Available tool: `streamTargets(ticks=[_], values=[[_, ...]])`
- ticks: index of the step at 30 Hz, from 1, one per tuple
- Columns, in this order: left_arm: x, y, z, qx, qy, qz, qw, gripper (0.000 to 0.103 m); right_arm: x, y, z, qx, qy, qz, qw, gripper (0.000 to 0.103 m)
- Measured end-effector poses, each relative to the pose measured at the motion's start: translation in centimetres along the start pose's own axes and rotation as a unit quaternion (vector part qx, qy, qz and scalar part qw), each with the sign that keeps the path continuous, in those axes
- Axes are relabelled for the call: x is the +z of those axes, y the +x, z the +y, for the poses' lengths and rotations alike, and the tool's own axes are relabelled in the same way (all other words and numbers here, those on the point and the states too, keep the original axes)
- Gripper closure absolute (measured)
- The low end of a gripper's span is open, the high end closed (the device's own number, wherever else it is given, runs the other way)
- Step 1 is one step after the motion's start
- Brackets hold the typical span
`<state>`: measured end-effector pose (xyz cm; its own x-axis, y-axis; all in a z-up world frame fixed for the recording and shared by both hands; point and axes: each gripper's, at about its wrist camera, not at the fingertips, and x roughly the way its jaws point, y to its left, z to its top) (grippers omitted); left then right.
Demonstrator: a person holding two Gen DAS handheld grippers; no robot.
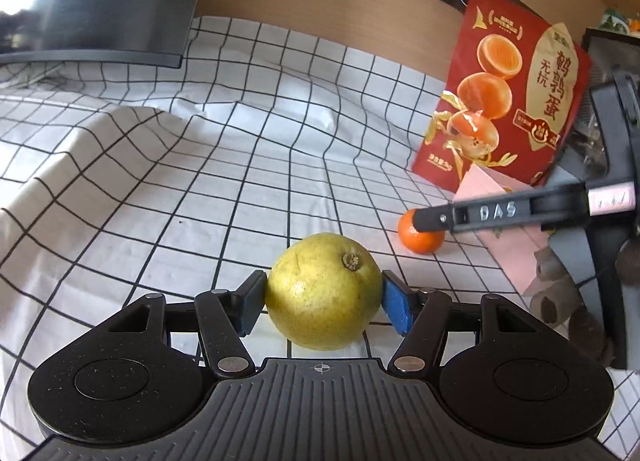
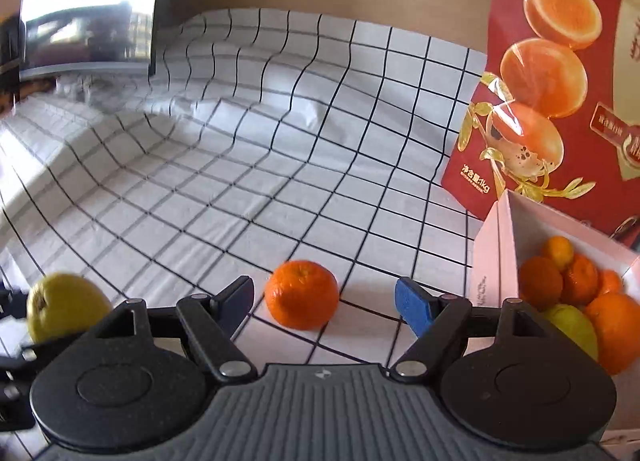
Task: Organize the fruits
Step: 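Grasp the tangerine on the table with the right gripper while left holds the pear, then carry the pear in left and tangerine in right over the pink box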
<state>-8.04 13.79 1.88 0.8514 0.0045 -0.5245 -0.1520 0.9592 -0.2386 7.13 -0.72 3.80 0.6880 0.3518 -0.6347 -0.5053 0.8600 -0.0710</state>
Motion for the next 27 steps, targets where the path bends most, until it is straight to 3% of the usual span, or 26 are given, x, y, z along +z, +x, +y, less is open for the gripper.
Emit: streamTargets(ticks=[4,10,15,16,18,23,27], values=[[0.1,0.1,-0.1,0.002,0.002,0.002,1.0000,0.036,0.6,1.0,-1.2,0.066,0.047,0.030,0.996,0.025],[0.1,0.1,0.4,-0.009,-0.015,0.002,0.9998,0.036,0.1,3.7,-1.0,0.029,0.053,0.052,0.997,0.026],[0.2,0.1,0.4,-0.010,-0.015,0.002,0.9998,0.036,0.0,4.5,-1.0,0.023,0.041,0.051,0.998,0.036],[0.2,0.2,0.3,-0.010,-0.015,0.002,0.9998,0.036,0.1,4.5,-1.0,0.026,0.040,0.050,0.998,0.043],[0.1,0.1,0.3,-0.010,-0.016,0.001,0.9998,0.036,0.3,4.1,-0.5,0.036,0.032,0.050,0.998,0.058],[0.2,0.2,0.3,-0.010,-0.013,0.000,0.9999,0.036,-0.5,1.6,1.2,0.030,-0.033,0.034,0.998,0.058],[0.5,0.2,-0.1,-0.023,-0.009,0.008,0.9997,0.036,-1.9,-2.3,0.6,0.054,-0.029,0.025,0.998,0.058]])
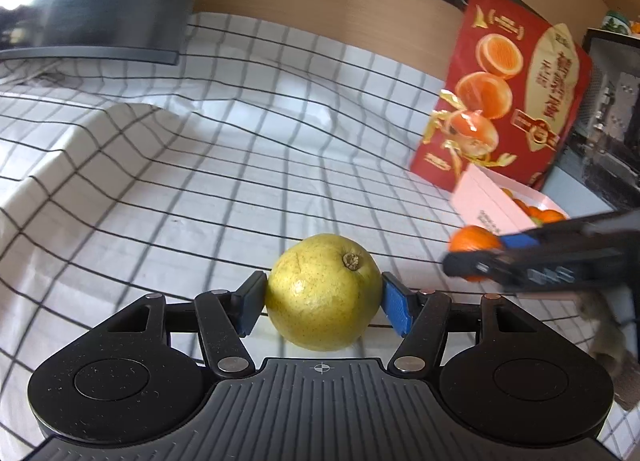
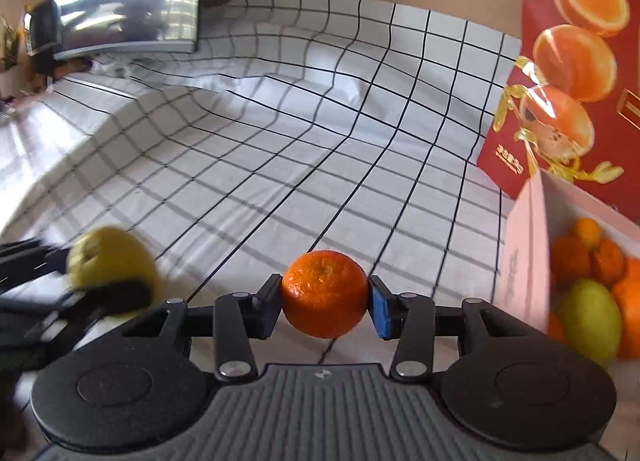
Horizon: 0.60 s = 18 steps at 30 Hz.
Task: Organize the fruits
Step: 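Carry the pear in left and tangerine in right over the pink box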
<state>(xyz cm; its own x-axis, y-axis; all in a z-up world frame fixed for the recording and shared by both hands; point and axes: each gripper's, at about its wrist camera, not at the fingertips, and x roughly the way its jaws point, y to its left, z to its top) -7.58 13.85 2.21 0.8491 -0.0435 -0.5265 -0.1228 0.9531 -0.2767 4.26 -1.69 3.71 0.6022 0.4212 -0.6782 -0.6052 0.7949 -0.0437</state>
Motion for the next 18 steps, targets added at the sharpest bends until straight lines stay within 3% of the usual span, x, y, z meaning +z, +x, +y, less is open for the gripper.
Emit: streamTargets(ticks=[7,14,18], values=[[-0.3,-0.9,-4.6,-0.091,0.043,0.010,0.9949,0.036,-4.7,-7.5,-2.4,0.006,0.015,-0.022,1.000,0.058],[-1.2,0.5,-11.4,-0.187,0.103,0.079,0.9737,0.036,-10.5,-11.5,-7.2,-0.034,0.063,-0.013,0.997,0.058],[0.8,1.9,-14.4,-0.219,0.111,0.095,0.9647,0.036,-12.1,-12.9,-9.9,-0.062,0.089,-0.011,0.994,0.058]])
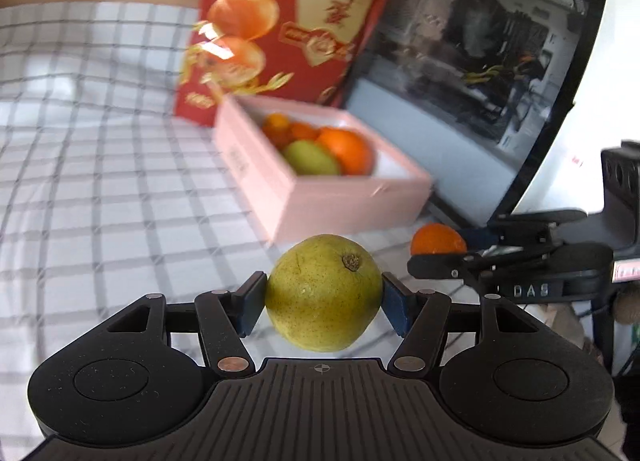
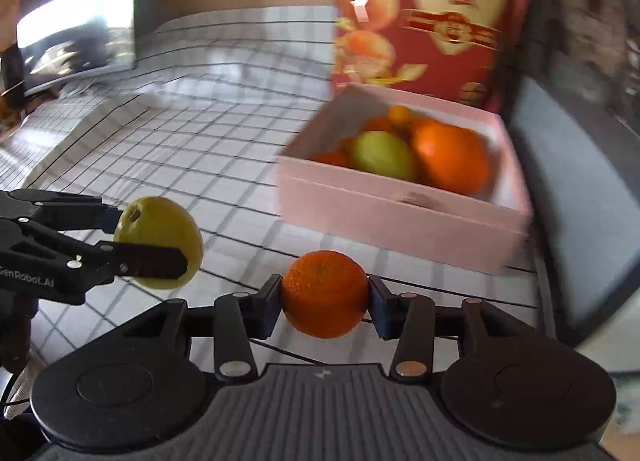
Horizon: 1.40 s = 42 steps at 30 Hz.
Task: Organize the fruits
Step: 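Carry the pear in left and tangerine in right over the pink box, then open both grippers to drop the pear and tangerine into the box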
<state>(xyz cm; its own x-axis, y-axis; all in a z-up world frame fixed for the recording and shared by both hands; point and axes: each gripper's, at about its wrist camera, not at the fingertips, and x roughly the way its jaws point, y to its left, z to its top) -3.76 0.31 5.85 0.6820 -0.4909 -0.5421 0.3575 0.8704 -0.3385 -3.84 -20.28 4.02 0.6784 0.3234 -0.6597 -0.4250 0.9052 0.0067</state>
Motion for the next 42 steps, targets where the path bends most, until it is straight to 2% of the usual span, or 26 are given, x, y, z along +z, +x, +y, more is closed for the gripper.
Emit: streamTargets(ticks=[4,7,12,15,18,22,26,30,36,42], values=[[5.6,2.0,-0.3,0.000,0.006,-0.023,0.9997,0.036,1.9,-2.3,-2.3,-0.024,0.016,-0.039,0.999,0.059],[9.7,4.7,0.3,0.004,-0.016,-0.024,0.9996,0.036,4.7,-3.0,-3.4,-0.054,0.020,-0.070,0.996,0.059],[12.5,8.6,0.0,0.032,0.002,-0.023,0.9992,0.036,9.7,-3.3,-4.6,-0.109,0.021,-0.103,0.988,0.059],[12.8,10.6,0.7,0.037,-0.018,-0.007,0.9991,0.036,12.1,-3.4,-5.1,-0.125,0.017,-0.115,0.985,0.059],[12.2,13.1,1.5,0.034,-0.028,0.031,0.9985,0.035,13.7,-3.0,-5.3,-0.133,0.022,-0.116,0.984,0.059],[11.5,13.5,1.8,0.039,-0.019,0.028,0.9987,0.036,14.7,-2.1,-4.7,-0.135,0.020,-0.113,0.984,0.059],[11.3,13.3,2.2,0.023,-0.028,0.034,0.9988,0.036,14.8,-1.5,-3.9,-0.135,0.011,-0.108,0.985,0.059],[11.3,12.6,2.8,0.005,-0.034,0.023,0.9992,0.037,15.1,-0.8,-3.7,-0.123,0.015,-0.100,0.987,0.058],[12.4,9.9,3.1,-0.002,-0.033,-0.045,0.9984,0.039,15.8,0.6,-3.8,-0.103,0.028,-0.091,0.990,0.058],[11.7,8.2,4.8,0.002,-0.046,-0.061,0.9970,0.039,17.0,3.2,-4.7,-0.080,0.065,-0.067,0.992,0.058]])
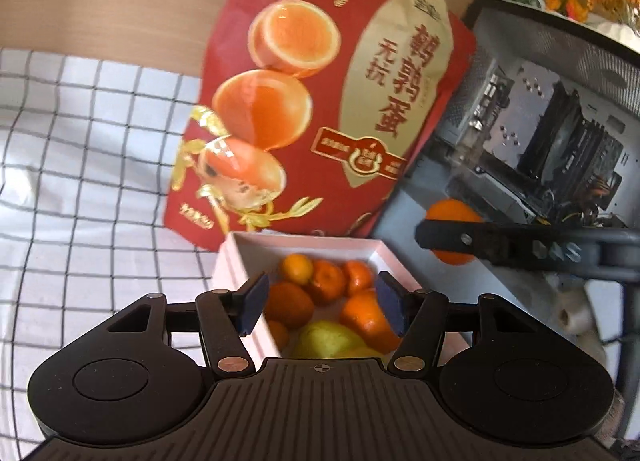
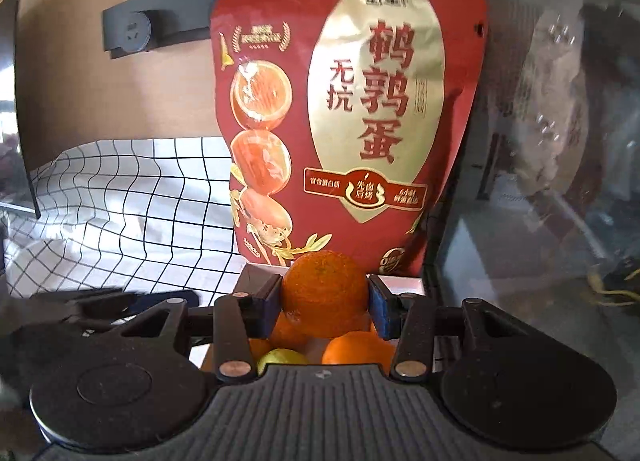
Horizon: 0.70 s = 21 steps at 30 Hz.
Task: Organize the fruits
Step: 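Open both grippers to drop the pear and tangerine into the box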
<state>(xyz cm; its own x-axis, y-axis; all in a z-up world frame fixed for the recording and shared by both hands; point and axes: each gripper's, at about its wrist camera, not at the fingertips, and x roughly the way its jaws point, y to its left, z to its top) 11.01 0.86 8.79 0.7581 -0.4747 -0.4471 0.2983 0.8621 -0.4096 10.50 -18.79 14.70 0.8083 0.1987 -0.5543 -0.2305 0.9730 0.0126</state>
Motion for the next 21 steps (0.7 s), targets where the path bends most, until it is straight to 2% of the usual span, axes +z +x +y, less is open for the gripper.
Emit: streamTargets(ticks=[3,8,10,14,18,21], values=[[-0.4,-0.5,1.2,0.012,-0.016,-0.010,0.9997,0.039,0.4,2.1,-0.4,0.015,0.031,0.019,0.999,0.058],[-0.5,-2.1,2.8,0.073,-0.030,-0.054,0.9954,0.039,0.7,6.1,0.0,0.039,0.075,0.045,0.995,0.058],[-0.5,-2.7,3.5,0.084,-0.027,-0.065,0.9939,0.039,0.7,7.5,0.3,0.049,0.089,0.052,0.993,0.058],[-0.7,-3.6,4.8,0.091,-0.018,-0.069,0.9933,0.039,0.7,9.2,1.2,0.058,0.093,0.052,0.993,0.046],[-1.1,-4.1,5.3,0.100,-0.012,-0.065,0.9928,0.039,0.8,8.8,2.0,0.045,0.071,0.041,0.996,0.045],[-2.4,-4.8,4.6,0.110,0.012,-0.049,0.9927,0.039,0.4,7.6,2.0,0.049,0.069,0.040,0.996,0.044]])
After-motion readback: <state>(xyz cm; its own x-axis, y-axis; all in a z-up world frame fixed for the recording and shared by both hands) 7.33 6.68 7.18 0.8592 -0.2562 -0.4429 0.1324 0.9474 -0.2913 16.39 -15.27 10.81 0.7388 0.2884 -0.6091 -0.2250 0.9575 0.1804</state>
